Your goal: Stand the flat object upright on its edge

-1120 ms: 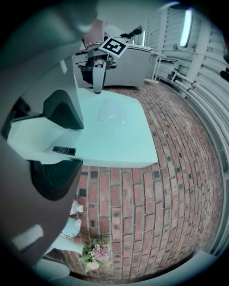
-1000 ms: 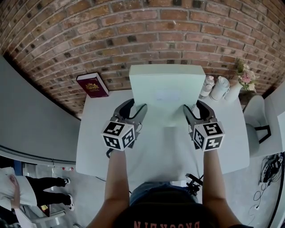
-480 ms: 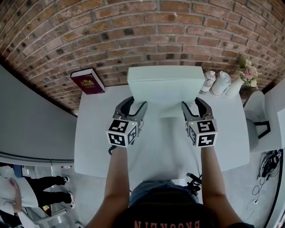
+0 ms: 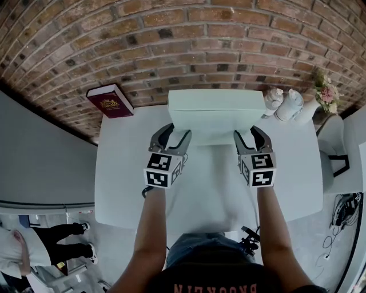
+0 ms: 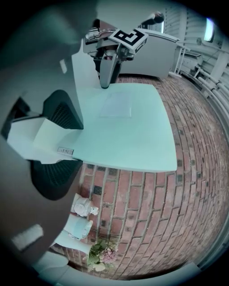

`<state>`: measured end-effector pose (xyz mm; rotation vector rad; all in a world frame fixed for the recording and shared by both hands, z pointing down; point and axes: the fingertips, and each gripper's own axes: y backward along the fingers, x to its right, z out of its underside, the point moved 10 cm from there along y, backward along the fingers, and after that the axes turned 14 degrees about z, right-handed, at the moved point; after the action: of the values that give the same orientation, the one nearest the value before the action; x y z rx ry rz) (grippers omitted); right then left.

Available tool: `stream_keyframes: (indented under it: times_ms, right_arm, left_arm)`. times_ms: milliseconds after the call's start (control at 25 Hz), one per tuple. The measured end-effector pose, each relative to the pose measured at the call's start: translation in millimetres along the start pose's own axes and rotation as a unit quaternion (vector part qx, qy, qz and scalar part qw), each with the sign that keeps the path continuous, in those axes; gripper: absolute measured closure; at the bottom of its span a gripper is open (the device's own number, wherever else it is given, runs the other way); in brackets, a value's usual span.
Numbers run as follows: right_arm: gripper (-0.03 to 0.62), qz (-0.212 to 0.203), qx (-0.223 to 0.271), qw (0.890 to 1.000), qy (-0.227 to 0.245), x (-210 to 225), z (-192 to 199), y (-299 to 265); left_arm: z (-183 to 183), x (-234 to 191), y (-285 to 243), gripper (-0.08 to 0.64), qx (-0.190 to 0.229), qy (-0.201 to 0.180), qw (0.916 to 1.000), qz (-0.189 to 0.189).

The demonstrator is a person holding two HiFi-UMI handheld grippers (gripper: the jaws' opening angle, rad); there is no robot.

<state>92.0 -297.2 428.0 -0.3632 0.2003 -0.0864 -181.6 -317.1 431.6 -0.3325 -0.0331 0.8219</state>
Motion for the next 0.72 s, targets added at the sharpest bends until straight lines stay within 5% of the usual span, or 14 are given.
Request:
stream_keyframes:
  times_ms: [720]
  right_arm:
    - [0.385, 0.013, -0.02, 1.0, 0.015, -3, 12, -23]
  left_arm:
    - [16, -17, -21, 0.334, -0.01, 0.015, 0.9998, 0.005]
